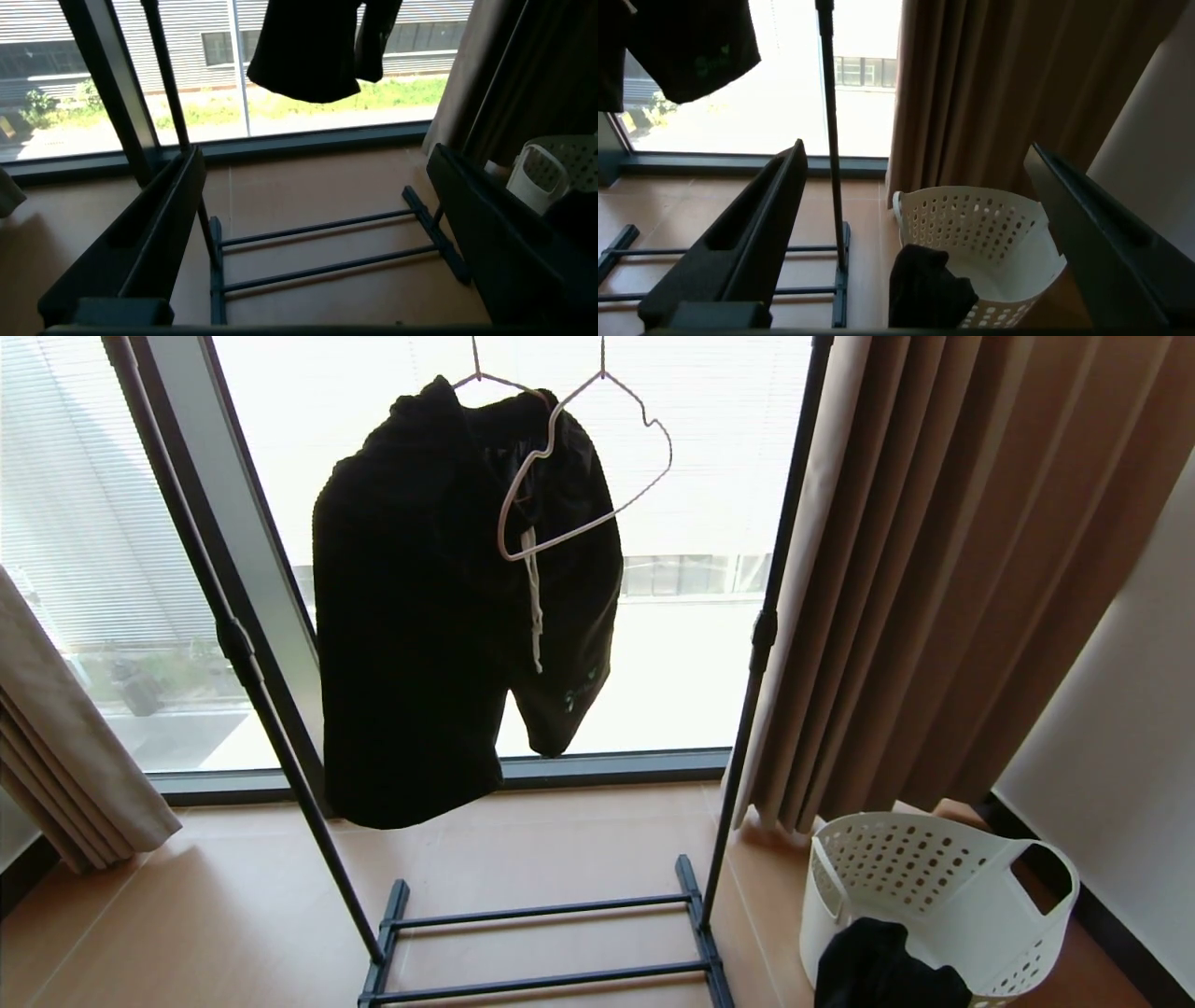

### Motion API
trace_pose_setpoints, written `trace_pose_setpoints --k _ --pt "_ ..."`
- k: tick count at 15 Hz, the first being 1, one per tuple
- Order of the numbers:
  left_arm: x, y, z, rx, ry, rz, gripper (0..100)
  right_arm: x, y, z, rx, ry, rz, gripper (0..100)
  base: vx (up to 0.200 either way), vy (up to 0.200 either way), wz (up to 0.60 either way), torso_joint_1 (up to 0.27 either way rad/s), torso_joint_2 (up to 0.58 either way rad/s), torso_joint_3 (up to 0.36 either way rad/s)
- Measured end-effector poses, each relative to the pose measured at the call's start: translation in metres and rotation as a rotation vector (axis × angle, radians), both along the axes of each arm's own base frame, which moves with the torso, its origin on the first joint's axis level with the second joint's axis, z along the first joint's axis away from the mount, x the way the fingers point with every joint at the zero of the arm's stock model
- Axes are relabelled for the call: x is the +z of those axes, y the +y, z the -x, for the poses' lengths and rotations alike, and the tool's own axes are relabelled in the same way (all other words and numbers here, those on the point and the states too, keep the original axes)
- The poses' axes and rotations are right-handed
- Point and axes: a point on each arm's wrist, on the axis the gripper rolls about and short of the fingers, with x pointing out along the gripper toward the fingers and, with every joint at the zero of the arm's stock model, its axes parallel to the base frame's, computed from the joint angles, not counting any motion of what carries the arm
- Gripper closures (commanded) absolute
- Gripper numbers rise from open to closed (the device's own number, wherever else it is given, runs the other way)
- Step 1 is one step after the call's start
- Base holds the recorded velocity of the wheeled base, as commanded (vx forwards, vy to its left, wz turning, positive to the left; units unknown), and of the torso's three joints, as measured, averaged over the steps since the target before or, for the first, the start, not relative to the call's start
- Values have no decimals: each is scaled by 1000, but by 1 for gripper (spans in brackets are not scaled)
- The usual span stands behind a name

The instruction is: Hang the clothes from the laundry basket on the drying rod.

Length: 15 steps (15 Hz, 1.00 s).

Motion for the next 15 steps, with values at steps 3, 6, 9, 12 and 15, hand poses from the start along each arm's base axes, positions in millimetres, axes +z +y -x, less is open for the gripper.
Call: trace_pose_setpoints --k 3,6,9,12,15 --pt "0 0 0 1 0 -1 0 0 0 0 0 -1 0 0 0 0 -600 -7 6 15" --pt "0 0 0 -4 0 -3 0 0 0 0 0 0 2 0 0 0 -600 7 2 2" --pt "0 0 0 -5 0 -3 0 0 0 0 1 0 2 0 0 0 -200 1 1 2" --pt "0 0 0 -5 0 -3 0 0 0 0 1 -1 2 0 0 0 0 0 0 0" --pt "0 0 0 -5 0 -3 0 0 0 0 1 0 2 0 0 -133 0 0 2 2"
